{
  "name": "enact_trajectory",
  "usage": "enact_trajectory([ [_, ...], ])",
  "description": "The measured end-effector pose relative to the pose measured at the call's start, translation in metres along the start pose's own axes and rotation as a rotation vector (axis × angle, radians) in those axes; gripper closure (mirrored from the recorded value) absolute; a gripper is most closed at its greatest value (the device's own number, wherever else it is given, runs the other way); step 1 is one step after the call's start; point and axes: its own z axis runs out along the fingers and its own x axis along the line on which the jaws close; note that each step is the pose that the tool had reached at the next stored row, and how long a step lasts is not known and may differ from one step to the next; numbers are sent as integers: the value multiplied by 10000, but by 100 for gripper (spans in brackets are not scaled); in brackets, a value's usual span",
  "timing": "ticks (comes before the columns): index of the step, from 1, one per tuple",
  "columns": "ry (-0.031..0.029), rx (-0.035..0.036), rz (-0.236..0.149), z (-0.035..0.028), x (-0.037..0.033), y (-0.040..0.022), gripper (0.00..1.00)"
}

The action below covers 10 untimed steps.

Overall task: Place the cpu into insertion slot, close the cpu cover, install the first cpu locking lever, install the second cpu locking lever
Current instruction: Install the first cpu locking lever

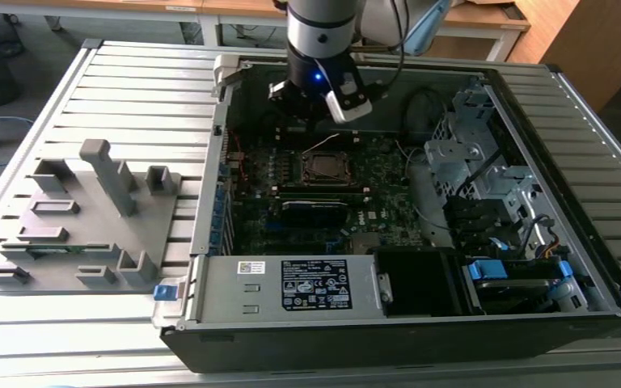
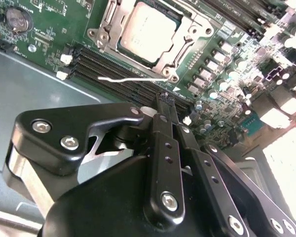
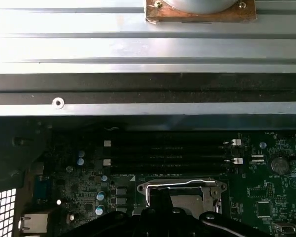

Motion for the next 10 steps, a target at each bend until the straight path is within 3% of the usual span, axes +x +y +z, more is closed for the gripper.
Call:
enact_trajectory([
  [5, -2, 75, 0, 40, -53, 1, 89],
  [10, -3, 100, 0, 56, -77, 1, 89],
])
